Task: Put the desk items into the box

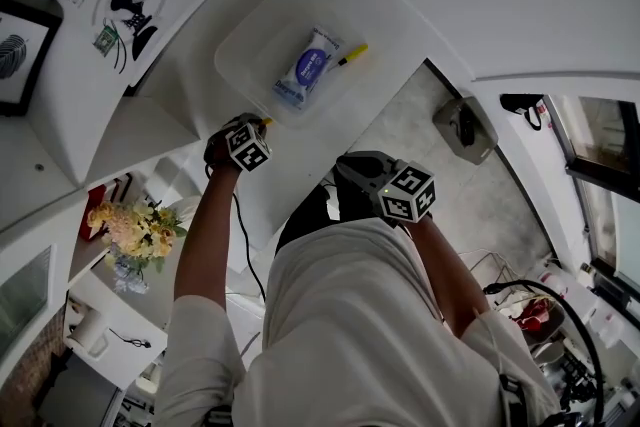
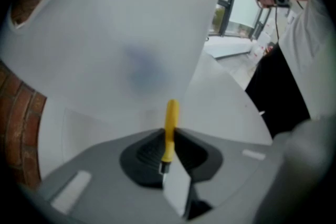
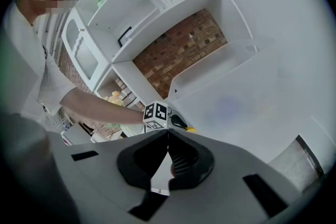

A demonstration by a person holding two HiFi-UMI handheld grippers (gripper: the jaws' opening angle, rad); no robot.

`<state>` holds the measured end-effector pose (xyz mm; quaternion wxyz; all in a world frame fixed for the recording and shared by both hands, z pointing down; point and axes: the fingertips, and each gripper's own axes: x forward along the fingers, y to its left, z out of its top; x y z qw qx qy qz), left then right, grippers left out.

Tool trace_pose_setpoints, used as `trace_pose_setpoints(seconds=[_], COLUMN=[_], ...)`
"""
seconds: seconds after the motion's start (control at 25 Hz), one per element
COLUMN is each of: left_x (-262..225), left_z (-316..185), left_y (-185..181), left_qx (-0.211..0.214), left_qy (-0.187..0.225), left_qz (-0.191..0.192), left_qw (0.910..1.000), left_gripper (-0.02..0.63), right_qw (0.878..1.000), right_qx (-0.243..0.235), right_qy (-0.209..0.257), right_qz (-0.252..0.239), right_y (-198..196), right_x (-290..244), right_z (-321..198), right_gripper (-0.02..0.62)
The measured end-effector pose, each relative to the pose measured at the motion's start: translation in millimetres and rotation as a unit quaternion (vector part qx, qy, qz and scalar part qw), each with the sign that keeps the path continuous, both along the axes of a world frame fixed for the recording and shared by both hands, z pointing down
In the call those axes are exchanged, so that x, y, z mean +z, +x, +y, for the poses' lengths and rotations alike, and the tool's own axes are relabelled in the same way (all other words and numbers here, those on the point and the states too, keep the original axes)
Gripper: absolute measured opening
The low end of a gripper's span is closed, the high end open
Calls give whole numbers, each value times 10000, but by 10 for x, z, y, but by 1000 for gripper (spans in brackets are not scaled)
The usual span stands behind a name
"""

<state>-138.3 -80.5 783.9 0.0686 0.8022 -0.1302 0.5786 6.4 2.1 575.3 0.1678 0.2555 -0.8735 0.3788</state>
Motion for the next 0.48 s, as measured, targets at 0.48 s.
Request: trace_pose_setpoints(seconds=[0.48], left_x=[-414], left_z=[189], left_y=[-108], left_qx=[-1538], left_qy=[170], left_qz=[497], left_qw=[9867], left_gripper=[18], right_qw=[9995], right_qx=[-235], right_qy=[215], right_qz=[-75], right_y=[-79], right_x=[-144], right_z=[66], right_gripper=[0])
